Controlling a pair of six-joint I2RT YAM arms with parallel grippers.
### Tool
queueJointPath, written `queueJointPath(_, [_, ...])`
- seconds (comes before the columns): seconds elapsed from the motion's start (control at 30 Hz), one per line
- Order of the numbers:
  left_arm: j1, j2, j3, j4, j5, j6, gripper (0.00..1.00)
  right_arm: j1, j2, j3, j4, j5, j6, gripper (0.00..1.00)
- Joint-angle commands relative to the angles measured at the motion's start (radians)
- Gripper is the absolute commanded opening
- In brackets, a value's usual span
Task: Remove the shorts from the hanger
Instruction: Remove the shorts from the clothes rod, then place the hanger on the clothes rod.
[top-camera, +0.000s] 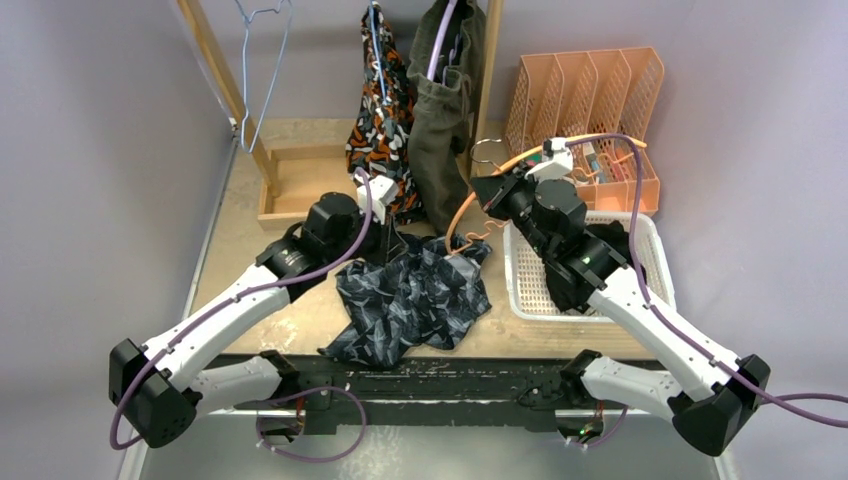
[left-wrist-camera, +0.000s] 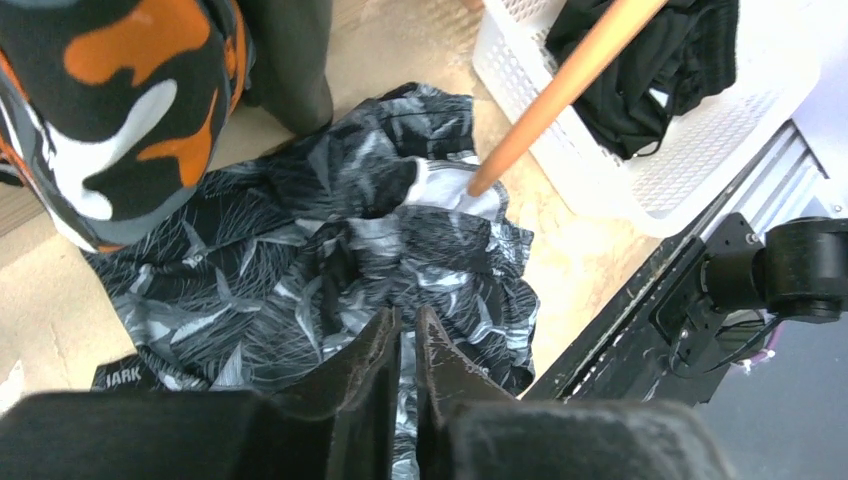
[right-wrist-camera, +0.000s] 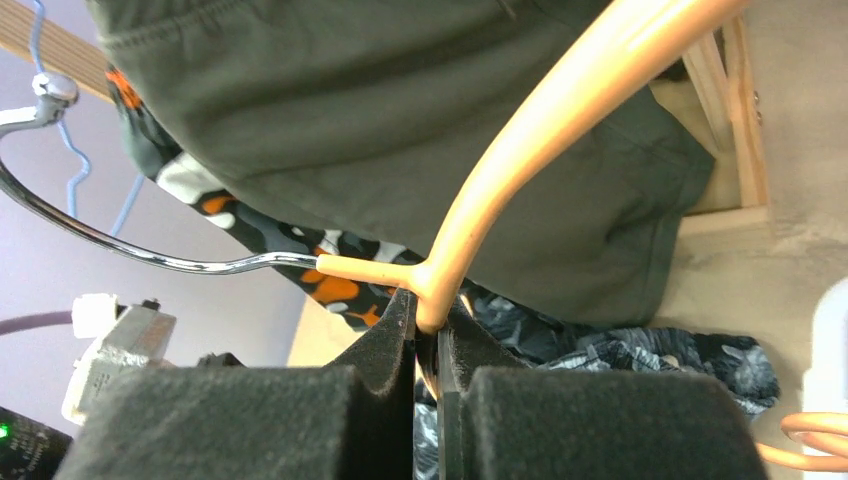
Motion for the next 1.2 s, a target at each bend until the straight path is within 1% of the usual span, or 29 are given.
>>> queueJointPath(0.0, [0.001,-0.012,-0.023,0.013,-0.047,-0.020,0.08,-0.012,-0.030,0.022,0.030,-0.044,-0.084,0.00])
queueJointPath(0.03, [0.002,-0.020,-0.031,0.008,-0.050,-0.014,0.09,-0.016,-0.032,0.043,0.023,-0.090,-0.115,0.00])
queueJointPath(0.07, [0.003,-0.035,-0.043,0.011,-0.058,-0.016,0.14,-0.017,-0.033,0.064,0.005,-0.123,-0.141,0.00])
queueJointPath(0.13, [0.001,-0.083,-0.074,0.037,-0.063,-0.025,0.24,-0.016,-0.031,0.094,-0.030,-0.165,-0.167,0.00])
queueJointPath(0.17, [0.002,-0.112,-0.088,0.051,-0.069,-0.034,0.32,-0.017,-0.027,0.098,-0.043,-0.188,-0.175,0.00])
queueJointPath(0.27, [0.001,-0.191,-0.105,0.058,-0.156,-0.070,0.52,-0.019,-0.021,0.076,-0.039,-0.263,-0.164,0.00])
queueJointPath(0.3, [0.001,-0.219,-0.098,0.036,-0.183,-0.073,0.57,-0.018,-0.022,0.060,-0.030,-0.295,-0.148,0.00])
queueJointPath(0.33, [0.001,-0.238,-0.094,0.022,-0.195,-0.074,0.59,-0.018,-0.024,0.036,-0.009,-0.331,-0.132,0.00])
queueJointPath(0.4, [0.002,-0.280,-0.101,0.017,-0.200,-0.089,0.62,-0.018,-0.031,-0.003,0.055,-0.424,-0.083,0.00])
queueJointPath(0.47, [0.003,-0.330,-0.133,0.044,-0.190,-0.114,0.66,-0.018,-0.038,-0.041,0.128,-0.521,-0.027,0.00])
queueJointPath(0.57, [0.002,-0.408,-0.203,0.117,-0.150,-0.152,0.71,-0.019,-0.042,-0.092,0.210,-0.576,0.047,0.00])
queueJointPath(0.67, [0.003,-0.459,-0.287,0.212,-0.069,-0.199,0.73,-0.019,-0.046,-0.133,0.271,-0.564,0.150,0.00])
queueJointPath(0.77, [0.002,-0.470,-0.332,0.291,0.037,-0.242,0.74,-0.018,-0.049,-0.195,0.384,-0.554,0.262,0.00])
queueJointPath(0.83, [0.002,-0.462,-0.343,0.299,0.076,-0.248,0.75,-0.018,-0.033,-0.217,0.432,-0.561,0.321,0.00])
queueJointPath(0.97, [0.002,-0.454,-0.350,0.298,0.091,-0.247,0.76,-0.018,0.017,-0.216,0.478,-0.589,0.377,0.00])
queueJointPath(1.17, [0.002,-0.416,-0.361,0.269,0.151,-0.227,0.77,-0.019,0.026,-0.252,0.542,-0.544,0.464,0.00])
